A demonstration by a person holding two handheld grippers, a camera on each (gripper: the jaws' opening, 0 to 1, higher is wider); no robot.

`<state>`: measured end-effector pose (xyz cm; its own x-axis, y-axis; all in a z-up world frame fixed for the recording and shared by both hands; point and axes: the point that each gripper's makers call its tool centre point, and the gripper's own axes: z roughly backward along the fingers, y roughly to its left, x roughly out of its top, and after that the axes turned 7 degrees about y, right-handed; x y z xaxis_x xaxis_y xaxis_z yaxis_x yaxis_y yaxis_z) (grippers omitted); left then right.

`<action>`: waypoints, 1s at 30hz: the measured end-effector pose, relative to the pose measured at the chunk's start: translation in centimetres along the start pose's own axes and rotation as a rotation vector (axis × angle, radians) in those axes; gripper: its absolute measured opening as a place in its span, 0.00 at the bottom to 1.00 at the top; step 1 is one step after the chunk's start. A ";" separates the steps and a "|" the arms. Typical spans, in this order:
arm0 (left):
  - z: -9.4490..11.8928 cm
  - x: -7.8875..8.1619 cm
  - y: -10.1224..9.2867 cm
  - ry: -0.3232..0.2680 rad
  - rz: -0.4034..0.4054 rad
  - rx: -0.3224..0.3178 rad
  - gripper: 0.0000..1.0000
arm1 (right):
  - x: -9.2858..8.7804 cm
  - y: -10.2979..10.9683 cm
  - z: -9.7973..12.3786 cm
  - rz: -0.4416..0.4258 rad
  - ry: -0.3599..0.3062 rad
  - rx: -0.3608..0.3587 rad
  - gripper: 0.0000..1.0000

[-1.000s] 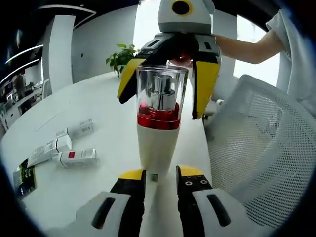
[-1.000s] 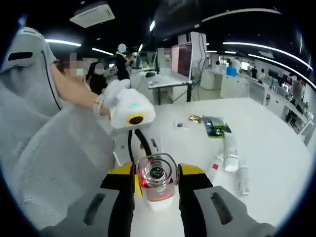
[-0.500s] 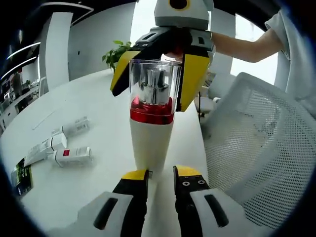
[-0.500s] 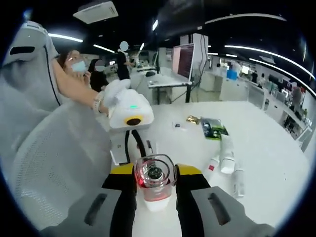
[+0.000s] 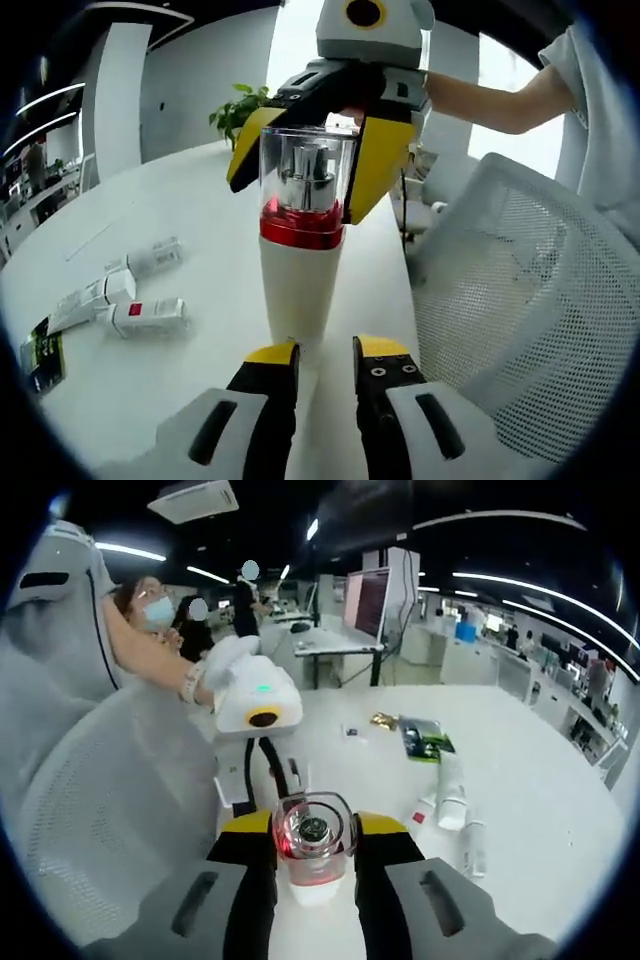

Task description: Arrange the skincare products in the storage area until every visible bottle or jar stands upright without overlapping.

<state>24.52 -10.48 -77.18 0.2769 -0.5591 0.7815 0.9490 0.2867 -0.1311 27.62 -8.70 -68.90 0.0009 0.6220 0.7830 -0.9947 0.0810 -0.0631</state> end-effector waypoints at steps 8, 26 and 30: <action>0.0 0.1 -0.1 0.004 -0.004 -0.001 0.16 | -0.6 -1.3 0.5 -0.017 0.004 -0.015 0.28; 0.2 0.1 0.4 0.002 0.006 0.010 0.17 | -1.4 -4.7 1.4 -0.039 0.013 -0.039 0.28; 0.3 0.0 0.6 0.007 0.011 0.022 0.18 | -1.7 -5.2 1.6 -0.039 0.020 -0.046 0.28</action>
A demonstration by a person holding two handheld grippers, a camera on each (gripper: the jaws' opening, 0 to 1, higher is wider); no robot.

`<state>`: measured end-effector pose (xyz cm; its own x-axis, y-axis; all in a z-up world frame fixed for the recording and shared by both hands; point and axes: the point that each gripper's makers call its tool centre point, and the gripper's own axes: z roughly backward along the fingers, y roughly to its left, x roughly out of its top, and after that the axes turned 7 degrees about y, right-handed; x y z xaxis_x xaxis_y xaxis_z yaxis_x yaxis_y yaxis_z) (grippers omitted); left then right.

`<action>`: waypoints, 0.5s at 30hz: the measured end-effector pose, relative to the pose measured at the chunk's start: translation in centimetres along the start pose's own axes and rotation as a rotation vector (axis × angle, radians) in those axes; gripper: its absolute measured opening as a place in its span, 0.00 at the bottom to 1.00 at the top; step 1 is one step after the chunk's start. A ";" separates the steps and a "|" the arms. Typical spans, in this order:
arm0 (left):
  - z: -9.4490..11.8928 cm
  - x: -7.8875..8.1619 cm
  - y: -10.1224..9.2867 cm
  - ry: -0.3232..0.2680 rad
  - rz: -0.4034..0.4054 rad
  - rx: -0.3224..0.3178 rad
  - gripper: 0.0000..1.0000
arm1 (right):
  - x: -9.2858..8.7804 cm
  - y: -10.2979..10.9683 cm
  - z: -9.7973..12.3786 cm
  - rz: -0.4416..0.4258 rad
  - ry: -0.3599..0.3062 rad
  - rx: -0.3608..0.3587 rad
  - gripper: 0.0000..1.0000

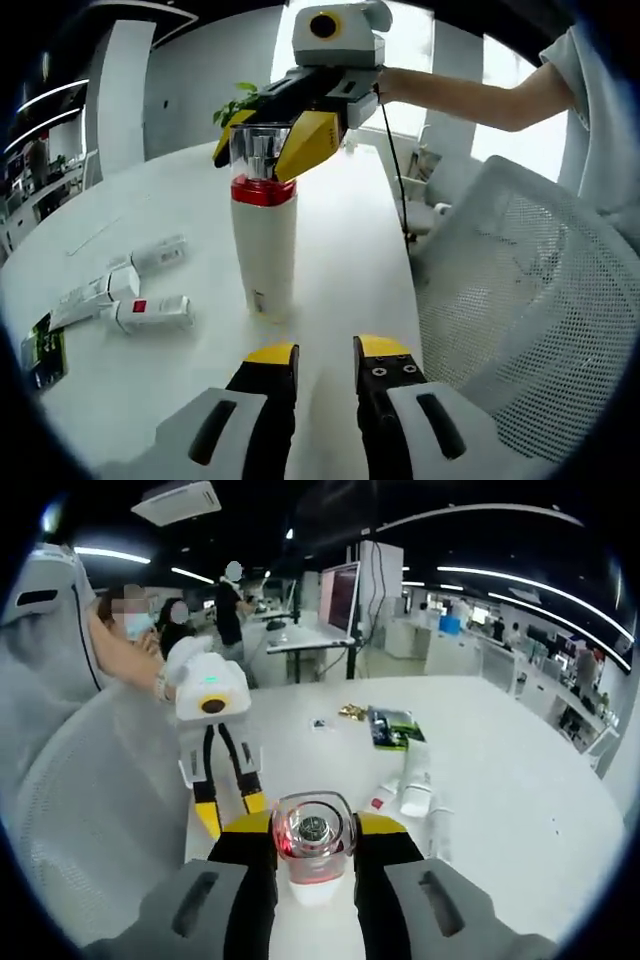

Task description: Arrange the skincare products in the storage area until every visible bottle or jar stands upright without overlapping.

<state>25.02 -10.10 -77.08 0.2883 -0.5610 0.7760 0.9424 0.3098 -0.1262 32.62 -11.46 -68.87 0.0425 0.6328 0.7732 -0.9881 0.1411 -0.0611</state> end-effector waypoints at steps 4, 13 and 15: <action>0.1 -0.1 0.3 0.002 0.009 0.009 0.18 | -0.3 -0.7 0.2 -0.003 0.006 -0.007 0.28; 0.1 -0.4 0.5 0.007 0.019 0.008 0.18 | -0.7 -1.5 0.4 0.018 0.019 0.006 0.28; 0.1 -0.4 0.5 0.009 0.020 0.009 0.18 | -0.8 -2.1 0.5 0.019 0.022 0.006 0.28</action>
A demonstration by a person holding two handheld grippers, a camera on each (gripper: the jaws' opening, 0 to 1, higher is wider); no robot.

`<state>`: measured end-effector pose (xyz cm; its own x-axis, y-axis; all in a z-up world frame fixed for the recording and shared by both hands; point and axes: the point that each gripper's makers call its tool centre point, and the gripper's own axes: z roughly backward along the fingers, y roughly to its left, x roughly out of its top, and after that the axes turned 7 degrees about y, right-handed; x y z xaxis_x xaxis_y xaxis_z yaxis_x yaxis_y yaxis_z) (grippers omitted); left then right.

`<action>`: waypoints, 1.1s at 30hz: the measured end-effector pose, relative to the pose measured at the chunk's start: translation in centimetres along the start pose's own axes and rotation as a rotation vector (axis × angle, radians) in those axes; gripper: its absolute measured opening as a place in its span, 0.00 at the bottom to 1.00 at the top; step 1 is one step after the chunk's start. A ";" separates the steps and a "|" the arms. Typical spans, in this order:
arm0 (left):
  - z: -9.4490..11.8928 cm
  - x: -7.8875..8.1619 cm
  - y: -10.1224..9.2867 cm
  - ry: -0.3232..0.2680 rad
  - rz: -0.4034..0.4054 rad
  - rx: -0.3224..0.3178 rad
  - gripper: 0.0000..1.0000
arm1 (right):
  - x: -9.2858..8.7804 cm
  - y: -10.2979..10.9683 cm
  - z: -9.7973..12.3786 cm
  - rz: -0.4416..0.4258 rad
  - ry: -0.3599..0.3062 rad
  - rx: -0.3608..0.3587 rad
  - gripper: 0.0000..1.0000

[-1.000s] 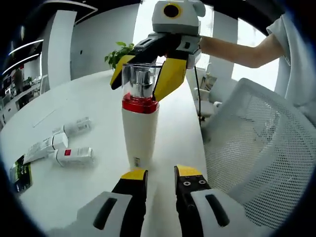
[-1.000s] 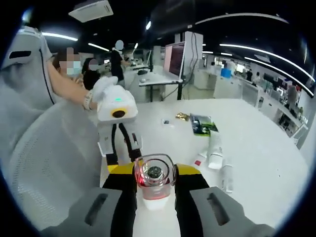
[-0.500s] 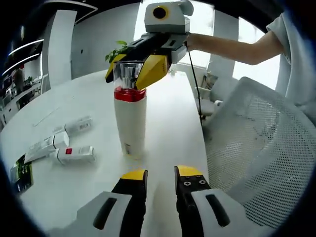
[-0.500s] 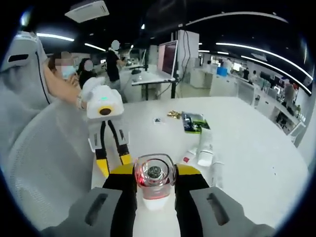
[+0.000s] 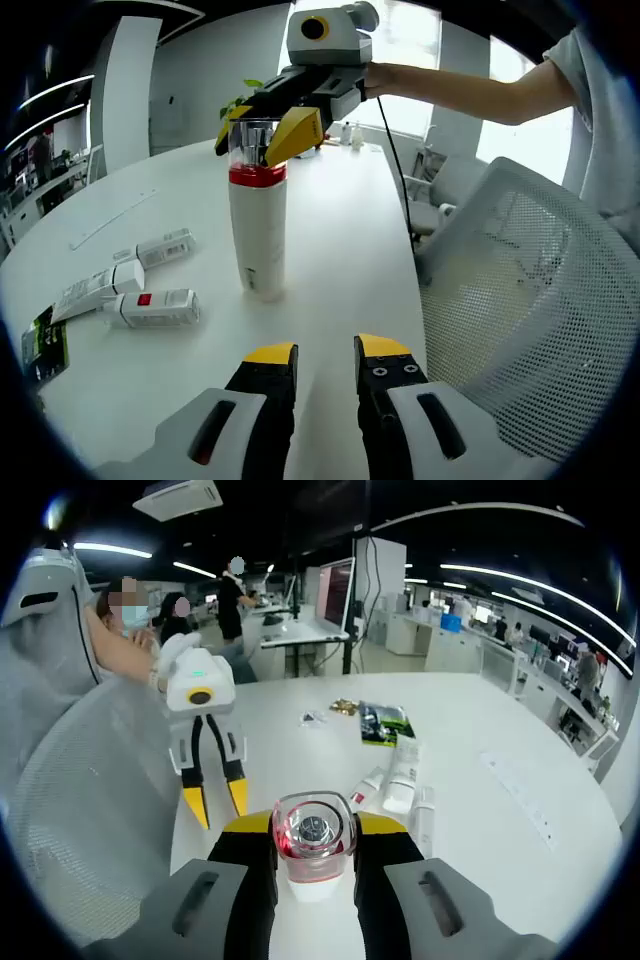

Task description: Arrange the skincare products in the storage area until every visible bottle or jar stands upright without overlapping.

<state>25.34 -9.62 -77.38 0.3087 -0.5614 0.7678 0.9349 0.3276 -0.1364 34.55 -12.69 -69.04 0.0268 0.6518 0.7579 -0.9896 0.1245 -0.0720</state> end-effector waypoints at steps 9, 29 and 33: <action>0.2 -0.1 0.4 -0.002 0.011 0.011 0.17 | -0.3 -0.7 0.3 0.016 -0.003 0.013 0.28; 0.4 -0.3 0.7 0.003 0.018 0.026 0.16 | -0.3 -2.4 0.4 -0.012 -0.024 0.044 0.30; 0.4 -0.2 0.7 0.003 0.018 0.025 0.17 | 0.3 -2.7 0.8 -0.020 -0.048 0.021 0.32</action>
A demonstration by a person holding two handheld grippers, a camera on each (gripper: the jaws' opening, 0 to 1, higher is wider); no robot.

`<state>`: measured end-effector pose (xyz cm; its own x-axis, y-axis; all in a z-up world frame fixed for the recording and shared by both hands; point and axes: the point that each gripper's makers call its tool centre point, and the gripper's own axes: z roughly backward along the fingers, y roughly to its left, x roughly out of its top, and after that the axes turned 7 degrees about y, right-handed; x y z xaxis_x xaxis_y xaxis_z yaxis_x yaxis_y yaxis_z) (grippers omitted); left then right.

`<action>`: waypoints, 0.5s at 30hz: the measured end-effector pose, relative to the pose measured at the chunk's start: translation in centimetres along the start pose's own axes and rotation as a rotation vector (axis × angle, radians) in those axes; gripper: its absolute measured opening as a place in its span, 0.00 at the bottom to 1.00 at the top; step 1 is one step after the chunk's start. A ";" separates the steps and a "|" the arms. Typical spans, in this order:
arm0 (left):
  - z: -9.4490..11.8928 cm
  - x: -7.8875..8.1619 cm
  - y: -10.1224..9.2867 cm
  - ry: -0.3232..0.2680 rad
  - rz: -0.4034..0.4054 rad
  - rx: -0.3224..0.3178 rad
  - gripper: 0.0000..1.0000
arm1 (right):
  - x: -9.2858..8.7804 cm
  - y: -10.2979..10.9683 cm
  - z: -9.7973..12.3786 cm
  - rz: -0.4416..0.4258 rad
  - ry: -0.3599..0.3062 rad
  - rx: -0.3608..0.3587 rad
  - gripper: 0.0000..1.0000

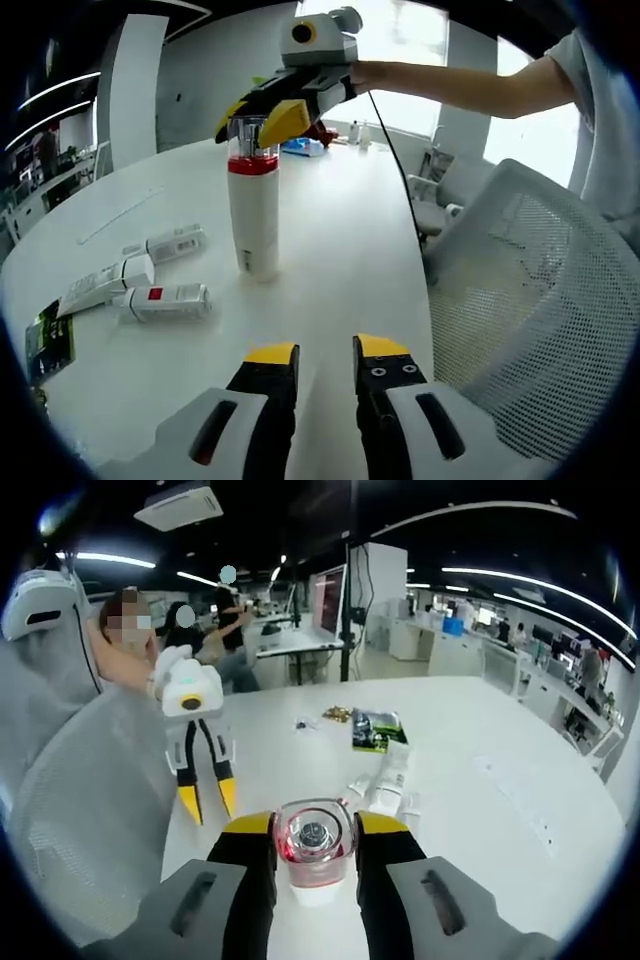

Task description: Arrange the skincare products in the storage area until every visible bottle or jar stands upright without overlapping.

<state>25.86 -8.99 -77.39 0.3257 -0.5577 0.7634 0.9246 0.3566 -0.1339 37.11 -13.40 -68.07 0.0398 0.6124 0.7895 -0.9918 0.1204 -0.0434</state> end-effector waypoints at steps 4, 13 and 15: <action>0.0 0.0 0.1 0.002 0.002 0.004 0.17 | 0.1 -0.1 0.2 -0.015 -0.006 -0.014 0.33; 0.4 0.2 0.5 0.002 0.008 0.028 0.19 | 0.2 -0.2 1.5 -0.065 -0.025 -0.079 0.39; 0.5 0.4 0.6 0.001 0.007 0.036 0.20 | 0.1 -0.2 1.8 -0.072 -0.030 -0.095 0.41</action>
<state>26.47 -8.56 -76.88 0.3321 -0.5562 0.7618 0.9147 0.3871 -0.1161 37.06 -14.72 -66.87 0.1053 0.5758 0.8108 -0.9705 0.2373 -0.0424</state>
